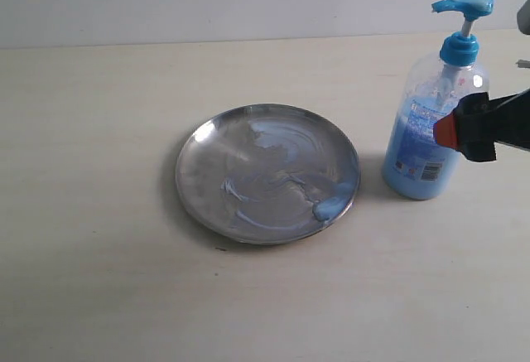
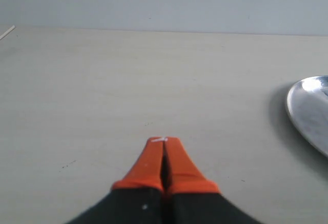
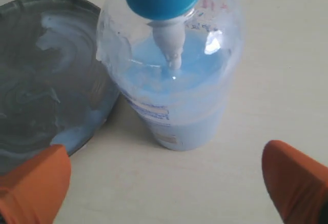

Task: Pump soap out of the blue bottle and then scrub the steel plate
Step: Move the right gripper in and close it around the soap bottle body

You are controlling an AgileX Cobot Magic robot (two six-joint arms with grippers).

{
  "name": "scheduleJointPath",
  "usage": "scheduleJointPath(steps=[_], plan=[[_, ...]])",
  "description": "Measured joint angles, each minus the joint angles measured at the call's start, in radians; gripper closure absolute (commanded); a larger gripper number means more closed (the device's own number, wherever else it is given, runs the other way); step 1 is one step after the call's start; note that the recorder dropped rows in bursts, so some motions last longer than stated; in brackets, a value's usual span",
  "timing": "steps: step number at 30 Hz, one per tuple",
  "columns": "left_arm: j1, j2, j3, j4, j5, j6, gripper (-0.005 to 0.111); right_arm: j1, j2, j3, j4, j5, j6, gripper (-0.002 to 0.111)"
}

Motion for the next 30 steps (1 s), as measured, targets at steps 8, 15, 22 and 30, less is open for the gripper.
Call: scheduleJointPath(steps=[8, 15, 22, 30], plan=[[0.000, 0.000, 0.000, 0.000, 0.000, 0.000, 0.107, 0.000, 0.059, 0.000, 0.013, -0.061, -0.011, 0.010], [0.000, 0.000, 0.000, 0.000, 0.000, 0.000, 0.107, 0.000, 0.077, 0.000, 0.021, -0.087, -0.006, 0.010], [0.000, 0.000, 0.000, 0.000, 0.000, 0.000, 0.107, 0.000, 0.078, 0.000, 0.021, -0.118, -0.066, 0.011], [0.000, 0.000, 0.000, 0.000, 0.000, 0.000, 0.107, 0.000, 0.078, 0.078, 0.025, -0.250, -0.123, 0.013]])
